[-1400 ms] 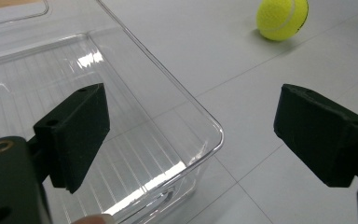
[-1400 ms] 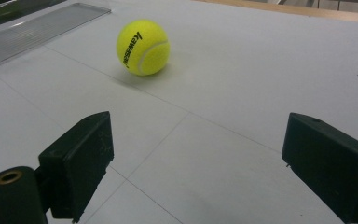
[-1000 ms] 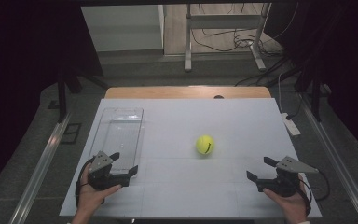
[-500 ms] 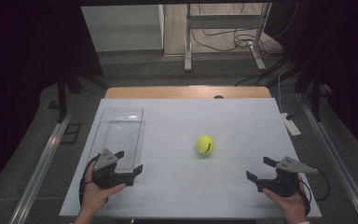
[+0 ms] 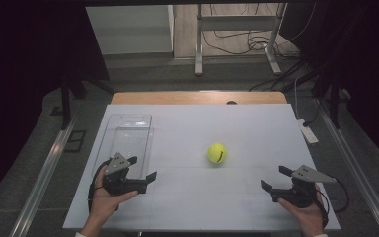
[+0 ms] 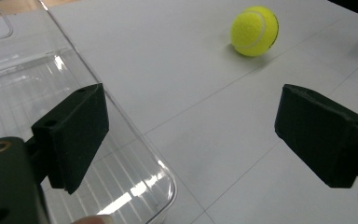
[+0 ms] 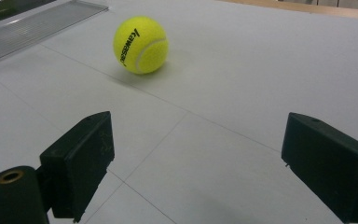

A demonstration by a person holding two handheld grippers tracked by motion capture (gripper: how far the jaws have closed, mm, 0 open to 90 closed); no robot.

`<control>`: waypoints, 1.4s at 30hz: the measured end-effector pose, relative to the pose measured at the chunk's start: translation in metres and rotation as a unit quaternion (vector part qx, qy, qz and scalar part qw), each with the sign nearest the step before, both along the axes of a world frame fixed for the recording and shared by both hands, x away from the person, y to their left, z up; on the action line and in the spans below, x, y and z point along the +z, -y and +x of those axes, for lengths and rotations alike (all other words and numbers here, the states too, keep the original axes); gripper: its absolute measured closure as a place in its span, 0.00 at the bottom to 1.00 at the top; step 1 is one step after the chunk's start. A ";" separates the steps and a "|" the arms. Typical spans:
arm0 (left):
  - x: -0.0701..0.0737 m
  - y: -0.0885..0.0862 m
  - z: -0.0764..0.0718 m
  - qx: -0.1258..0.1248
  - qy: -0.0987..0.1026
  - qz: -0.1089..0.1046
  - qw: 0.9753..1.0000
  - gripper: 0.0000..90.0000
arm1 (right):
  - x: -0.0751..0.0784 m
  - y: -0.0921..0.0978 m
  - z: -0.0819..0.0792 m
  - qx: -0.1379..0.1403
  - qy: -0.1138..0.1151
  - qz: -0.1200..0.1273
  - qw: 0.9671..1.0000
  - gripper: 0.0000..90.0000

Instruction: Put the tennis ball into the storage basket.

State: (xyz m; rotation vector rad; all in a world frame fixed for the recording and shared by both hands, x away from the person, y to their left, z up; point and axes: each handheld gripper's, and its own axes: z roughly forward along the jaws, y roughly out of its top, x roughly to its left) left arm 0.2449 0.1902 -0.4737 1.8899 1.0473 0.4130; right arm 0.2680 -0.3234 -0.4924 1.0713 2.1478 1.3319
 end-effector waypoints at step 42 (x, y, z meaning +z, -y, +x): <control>0.022 0.052 0.025 -0.051 -0.010 0.006 0.999 0.13 | -0.003 -0.001 0.002 -0.005 0.000 -0.011 1.000 0.11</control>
